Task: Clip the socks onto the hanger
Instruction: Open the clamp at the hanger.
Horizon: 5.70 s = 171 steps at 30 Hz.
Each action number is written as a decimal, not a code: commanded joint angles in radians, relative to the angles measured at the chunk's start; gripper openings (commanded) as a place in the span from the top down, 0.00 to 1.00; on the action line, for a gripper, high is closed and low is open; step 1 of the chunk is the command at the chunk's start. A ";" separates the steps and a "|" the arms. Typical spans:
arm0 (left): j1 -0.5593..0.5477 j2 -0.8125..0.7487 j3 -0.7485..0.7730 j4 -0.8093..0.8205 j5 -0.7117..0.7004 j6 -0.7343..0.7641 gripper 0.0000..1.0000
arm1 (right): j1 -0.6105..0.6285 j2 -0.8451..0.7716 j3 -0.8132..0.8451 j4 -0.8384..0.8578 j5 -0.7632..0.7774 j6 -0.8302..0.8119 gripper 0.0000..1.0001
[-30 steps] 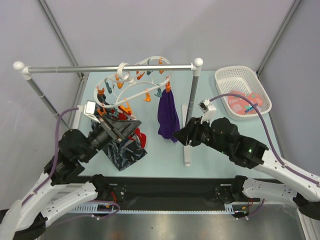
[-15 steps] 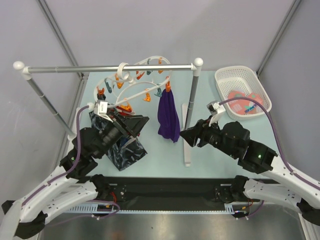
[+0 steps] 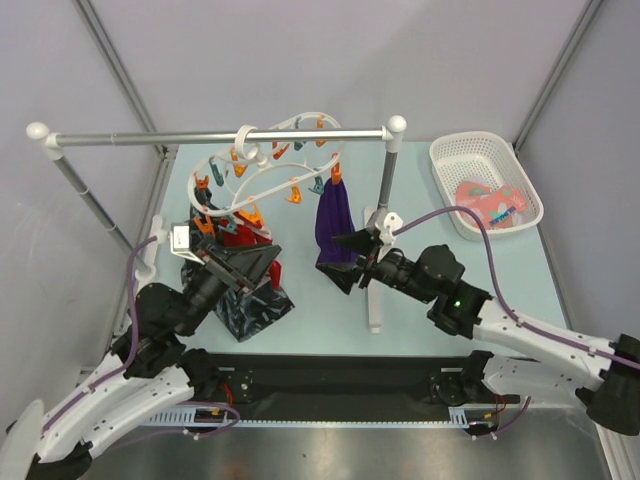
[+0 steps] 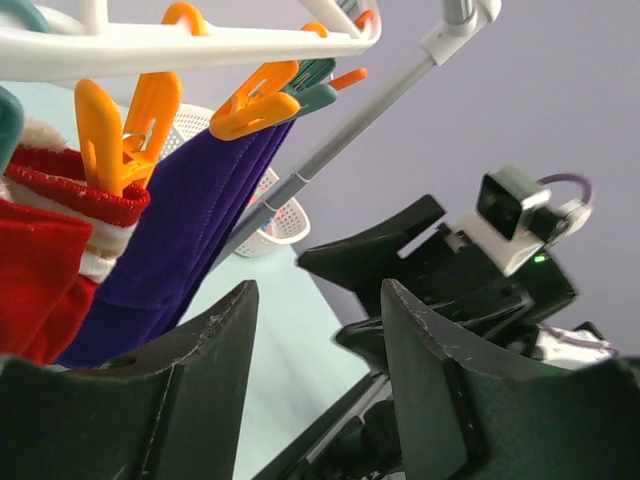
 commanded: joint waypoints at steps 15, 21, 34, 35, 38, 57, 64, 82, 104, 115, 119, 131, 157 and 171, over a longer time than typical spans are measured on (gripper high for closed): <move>-0.005 -0.014 0.121 -0.176 -0.011 0.031 0.38 | 0.019 0.366 0.050 0.640 -0.032 -0.465 0.44; -0.005 -0.012 0.161 -0.251 -0.073 0.000 0.44 | 0.019 0.429 0.125 0.633 0.034 -0.519 0.44; -0.005 0.028 0.246 -0.351 -0.065 -0.092 0.28 | 0.012 0.465 0.173 0.611 0.118 -0.568 0.48; -0.005 0.025 0.247 -0.351 -0.073 -0.096 0.28 | 0.013 0.462 0.171 0.616 0.118 -0.570 0.48; -0.005 0.028 0.258 -0.343 -0.073 -0.115 0.26 | -0.002 0.468 0.162 0.639 0.146 -0.565 0.46; -0.005 0.230 0.477 -0.535 -0.085 -0.392 0.21 | -0.036 0.494 0.194 0.706 0.054 -0.469 0.49; -0.005 0.316 0.580 -0.584 -0.071 -0.405 0.23 | -0.033 0.494 0.202 0.700 0.040 -0.436 0.53; -0.005 0.494 0.726 -0.693 -0.192 -0.385 0.37 | -0.002 0.422 0.187 0.593 0.118 -0.441 0.80; -0.125 0.646 0.902 -0.796 -0.487 -0.451 0.42 | 0.208 0.419 0.320 0.353 0.605 -0.860 1.00; -0.175 0.686 0.919 -0.888 -0.617 -0.575 0.43 | 0.220 0.412 0.285 0.438 0.631 -0.870 1.00; -0.183 0.709 0.928 -0.889 -0.646 -0.590 0.43 | 0.223 0.416 0.282 0.449 0.634 -0.883 1.00; -0.260 0.733 0.956 -0.810 -0.772 -0.500 0.45 | 0.226 0.406 0.259 0.461 0.638 -0.881 1.00; -0.263 0.819 1.003 -0.782 -0.800 -0.438 0.51 | 0.245 0.369 0.202 0.530 0.579 -0.918 1.00; -0.252 0.796 0.957 -0.768 -0.797 -0.448 0.73 | 0.249 0.351 0.153 0.590 0.563 -0.944 1.00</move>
